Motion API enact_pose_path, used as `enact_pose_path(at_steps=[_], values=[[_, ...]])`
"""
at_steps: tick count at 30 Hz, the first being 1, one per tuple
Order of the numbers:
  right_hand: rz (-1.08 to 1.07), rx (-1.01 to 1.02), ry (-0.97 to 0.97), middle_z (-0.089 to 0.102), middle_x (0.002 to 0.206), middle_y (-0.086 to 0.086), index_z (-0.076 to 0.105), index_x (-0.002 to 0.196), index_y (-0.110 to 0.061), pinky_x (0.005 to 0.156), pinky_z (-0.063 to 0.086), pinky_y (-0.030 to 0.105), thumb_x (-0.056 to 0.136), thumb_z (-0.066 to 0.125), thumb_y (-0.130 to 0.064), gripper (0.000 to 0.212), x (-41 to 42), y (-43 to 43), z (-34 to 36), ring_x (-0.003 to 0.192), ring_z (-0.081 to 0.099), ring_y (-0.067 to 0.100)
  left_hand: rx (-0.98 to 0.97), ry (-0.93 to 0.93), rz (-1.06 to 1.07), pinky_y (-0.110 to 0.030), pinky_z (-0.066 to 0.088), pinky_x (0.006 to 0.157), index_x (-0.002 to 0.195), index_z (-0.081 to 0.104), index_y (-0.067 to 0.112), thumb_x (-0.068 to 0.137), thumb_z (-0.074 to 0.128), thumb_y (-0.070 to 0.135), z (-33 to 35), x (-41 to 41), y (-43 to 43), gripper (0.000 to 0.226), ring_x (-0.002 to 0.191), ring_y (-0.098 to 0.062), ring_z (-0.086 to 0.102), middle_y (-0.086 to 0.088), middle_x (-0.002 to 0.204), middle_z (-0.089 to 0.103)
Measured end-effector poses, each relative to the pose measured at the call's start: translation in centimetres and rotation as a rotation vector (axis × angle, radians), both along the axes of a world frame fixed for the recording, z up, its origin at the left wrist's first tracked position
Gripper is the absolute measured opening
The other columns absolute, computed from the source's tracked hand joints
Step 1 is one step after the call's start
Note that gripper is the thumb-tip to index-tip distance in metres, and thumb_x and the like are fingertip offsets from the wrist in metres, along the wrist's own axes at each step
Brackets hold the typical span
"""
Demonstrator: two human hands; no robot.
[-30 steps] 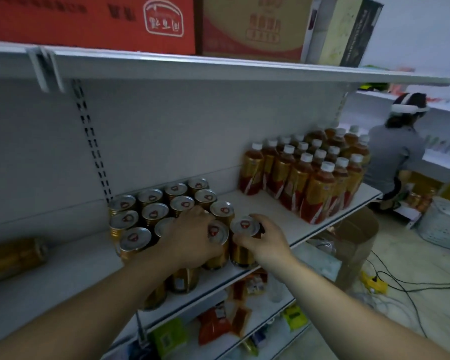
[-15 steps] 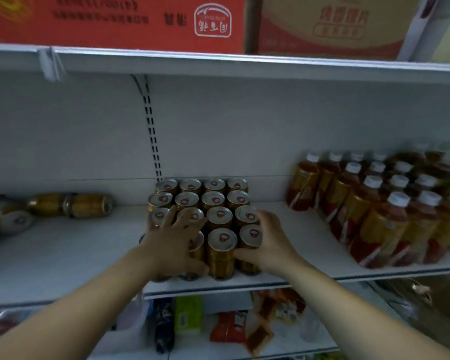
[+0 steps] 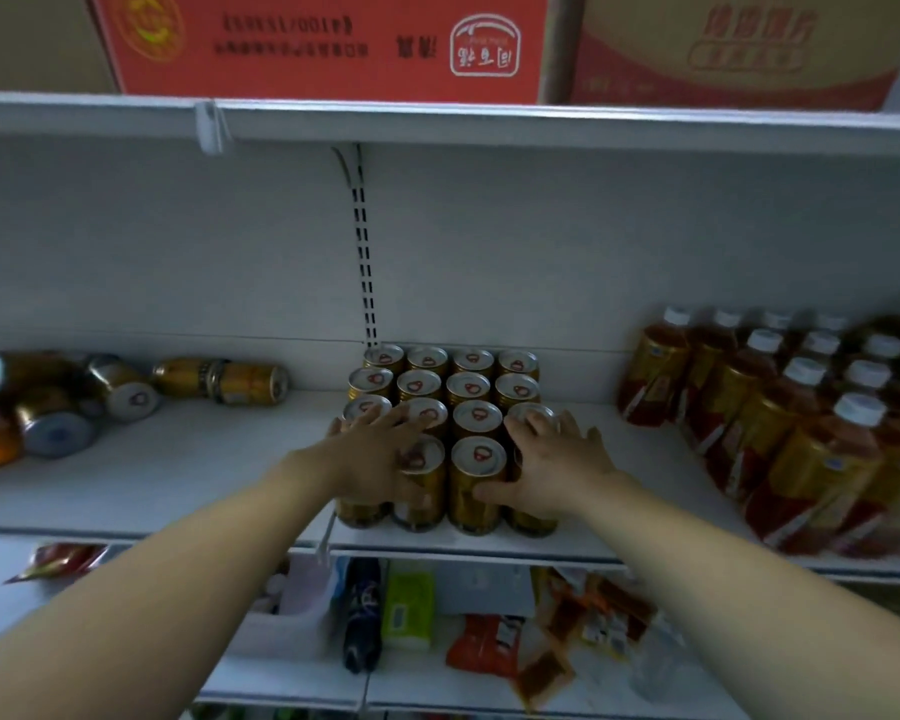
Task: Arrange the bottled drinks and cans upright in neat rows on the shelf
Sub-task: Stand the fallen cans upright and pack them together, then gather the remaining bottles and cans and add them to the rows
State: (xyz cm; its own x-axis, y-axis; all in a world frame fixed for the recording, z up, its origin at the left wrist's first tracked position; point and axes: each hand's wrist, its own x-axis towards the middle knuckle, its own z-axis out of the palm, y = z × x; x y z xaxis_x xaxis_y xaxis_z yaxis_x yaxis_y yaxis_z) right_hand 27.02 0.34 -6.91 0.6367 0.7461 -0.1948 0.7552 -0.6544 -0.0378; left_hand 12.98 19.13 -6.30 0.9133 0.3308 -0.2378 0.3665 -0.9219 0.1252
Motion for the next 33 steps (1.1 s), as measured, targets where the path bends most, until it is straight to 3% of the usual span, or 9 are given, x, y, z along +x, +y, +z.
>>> enact_pose_path(at_steps=[3,5,9,14,21,25,28,33], values=[[0.033,0.040,-0.025,0.001,0.163,0.001,0.003,0.154,-0.027,0.117,0.005,0.058,0.069,0.036,-0.091,0.111,-1.3,1.0,2.4,0.148,0.000,0.029,-0.067,-0.073,0.058,-0.059,0.006,0.116,0.149,0.009,0.040,0.075,0.048,0.075,1.4,-1.3,1.2,0.091,0.147,-0.019,-0.007,0.009,0.160,-0.006],[0.072,0.080,-0.074,0.007,0.162,0.003,0.007,0.154,-0.026,0.117,0.010,0.053,0.072,0.033,-0.089,0.106,-2.6,2.5,3.8,0.148,0.006,0.029,-0.128,-0.146,0.092,-0.051,0.011,0.117,0.146,0.026,0.038,0.081,0.048,0.069,2.3,-3.1,2.1,0.075,0.147,-0.018,0.001,0.009,0.160,0.003],[0.130,0.172,-0.072,0.025,0.158,0.002,0.024,0.149,-0.028,0.110,0.029,0.046,0.076,0.036,-0.085,0.093,-6.3,7.7,5.7,0.142,0.027,0.028,-0.168,-0.225,0.223,-0.037,0.012,0.117,0.151,0.016,0.028,0.088,0.056,0.052,3.3,-8.1,4.8,0.079,0.147,-0.018,0.009,0.003,0.160,0.009],[0.140,0.271,0.030,0.036,0.153,0.002,0.031,0.147,-0.025,0.104,0.039,0.040,0.081,0.040,-0.079,0.085,-12.3,16.5,6.9,0.134,0.040,0.026,-0.185,-0.260,0.310,-0.029,0.021,0.113,0.150,0.021,0.027,0.088,0.058,0.048,4.1,-16.3,10.4,0.075,0.142,-0.018,0.025,0.002,0.158,0.021],[0.199,0.317,0.099,0.047,0.144,0.005,0.044,0.138,-0.024,0.100,0.042,0.039,0.081,0.041,-0.077,0.078,-22.6,30.2,6.5,0.126,0.048,0.027,-0.143,-0.283,0.425,-0.027,0.025,0.110,0.147,0.029,0.023,0.088,0.060,0.043,3.9,-28.9,19.6,0.070,0.140,-0.017,0.030,0.001,0.155,0.028],[0.236,0.353,0.165,0.040,0.151,0.006,0.038,0.145,-0.022,0.104,0.035,0.033,0.086,0.045,-0.071,0.077,-27.9,36.4,7.0,0.134,0.041,0.026,-0.096,-0.267,0.481,-0.030,0.028,0.109,0.146,0.031,0.024,0.087,0.060,0.044,3.6,-34.8,23.8,0.069,0.138,-0.020,0.032,-0.001,0.153,0.032],[0.295,0.370,0.193,0.052,0.140,0.006,0.048,0.134,-0.023,0.098,0.042,0.035,0.085,0.047,-0.069,0.067,-31.2,40.8,7.2,0.122,0.051,0.026,-0.083,-0.248,0.537,-0.031,0.027,0.112,0.148,0.028,0.024,0.086,0.059,0.046,2.9,-38.2,26.9,0.073,0.139,-0.020,0.031,-0.001,0.154,0.028],[0.359,0.343,0.163,0.045,0.146,0.004,0.043,0.140,-0.026,0.102,0.040,0.040,0.082,0.041,-0.076,0.077,-34.6,47.5,6.3,0.129,0.046,0.027,-0.066,-0.260,0.656,-0.031,0.029,0.111,0.147,0.030,0.025,0.086,0.058,0.049,1.4,-41.8,32.1,0.071,0.138,-0.019,0.031,0.001,0.153,0.029]])
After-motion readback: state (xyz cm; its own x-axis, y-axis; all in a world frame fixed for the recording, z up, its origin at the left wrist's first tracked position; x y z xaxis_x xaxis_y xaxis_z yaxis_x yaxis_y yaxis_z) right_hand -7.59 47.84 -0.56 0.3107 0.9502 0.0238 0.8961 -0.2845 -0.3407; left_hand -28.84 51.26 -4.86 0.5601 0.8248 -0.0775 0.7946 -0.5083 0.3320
